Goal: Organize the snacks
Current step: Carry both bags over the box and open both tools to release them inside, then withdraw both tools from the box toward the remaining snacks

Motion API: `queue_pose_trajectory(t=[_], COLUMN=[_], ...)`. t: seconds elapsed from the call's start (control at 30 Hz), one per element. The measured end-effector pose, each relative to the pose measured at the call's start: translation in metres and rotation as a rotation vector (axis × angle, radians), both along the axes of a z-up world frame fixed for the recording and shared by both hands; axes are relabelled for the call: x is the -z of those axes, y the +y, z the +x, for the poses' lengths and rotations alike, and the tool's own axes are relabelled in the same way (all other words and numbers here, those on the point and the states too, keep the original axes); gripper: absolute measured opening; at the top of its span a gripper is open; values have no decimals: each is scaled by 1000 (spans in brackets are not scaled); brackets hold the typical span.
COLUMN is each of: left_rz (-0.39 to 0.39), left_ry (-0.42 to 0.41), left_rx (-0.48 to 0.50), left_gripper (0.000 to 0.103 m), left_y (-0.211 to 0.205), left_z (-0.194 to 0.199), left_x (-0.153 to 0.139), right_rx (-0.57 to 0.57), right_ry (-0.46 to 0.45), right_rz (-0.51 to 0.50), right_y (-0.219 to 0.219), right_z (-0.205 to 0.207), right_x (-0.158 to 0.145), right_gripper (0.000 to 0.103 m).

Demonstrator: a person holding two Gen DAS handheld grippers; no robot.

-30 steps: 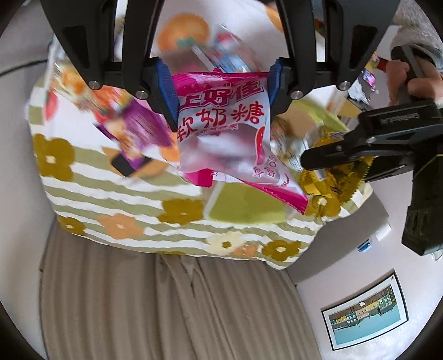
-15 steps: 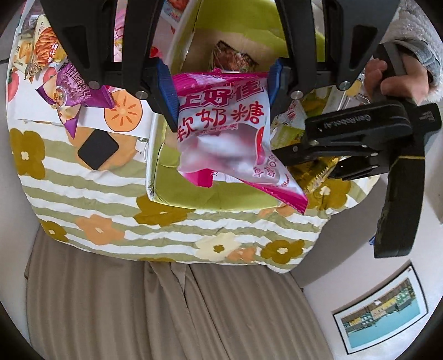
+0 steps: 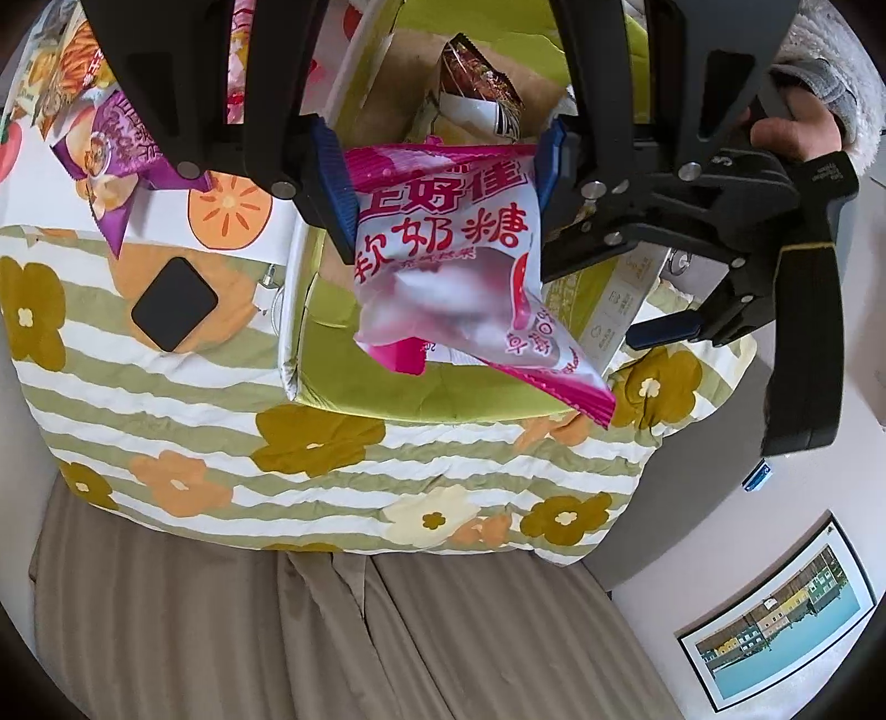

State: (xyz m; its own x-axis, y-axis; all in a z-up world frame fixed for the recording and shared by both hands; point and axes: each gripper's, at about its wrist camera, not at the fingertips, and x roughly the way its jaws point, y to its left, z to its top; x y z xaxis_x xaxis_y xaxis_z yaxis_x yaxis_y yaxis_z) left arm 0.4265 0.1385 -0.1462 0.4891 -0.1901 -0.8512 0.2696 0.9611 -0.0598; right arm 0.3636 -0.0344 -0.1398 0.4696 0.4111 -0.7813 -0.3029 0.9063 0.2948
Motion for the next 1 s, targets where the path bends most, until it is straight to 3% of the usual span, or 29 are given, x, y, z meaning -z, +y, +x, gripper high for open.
queue_pose_trajectory(t=[0.53, 0.6, 0.67, 0.83, 1.0], left_rz=[81, 85, 85, 105, 81], left_ry=[-22, -16, -11, -39, -51], left_rx=[-143, -148, -158, -181, -182], left_gripper=[102, 102, 102, 102, 102], left_y=[35, 36, 37, 36, 35], left_z=[-31, -34, -39, -62, -81], left_x=[7, 8, 10, 5, -6], right_rx=[-86, -74, -64, -34, -33], right_ry=[57, 66, 53, 3, -28], right_rz=[-14, 11, 26, 93, 87], right_y=[33, 31, 29, 16, 14], right_z=[45, 46, 43, 18, -7], right_x=[26, 31, 29, 18, 6], right_gripper=[52, 59, 99, 102, 102])
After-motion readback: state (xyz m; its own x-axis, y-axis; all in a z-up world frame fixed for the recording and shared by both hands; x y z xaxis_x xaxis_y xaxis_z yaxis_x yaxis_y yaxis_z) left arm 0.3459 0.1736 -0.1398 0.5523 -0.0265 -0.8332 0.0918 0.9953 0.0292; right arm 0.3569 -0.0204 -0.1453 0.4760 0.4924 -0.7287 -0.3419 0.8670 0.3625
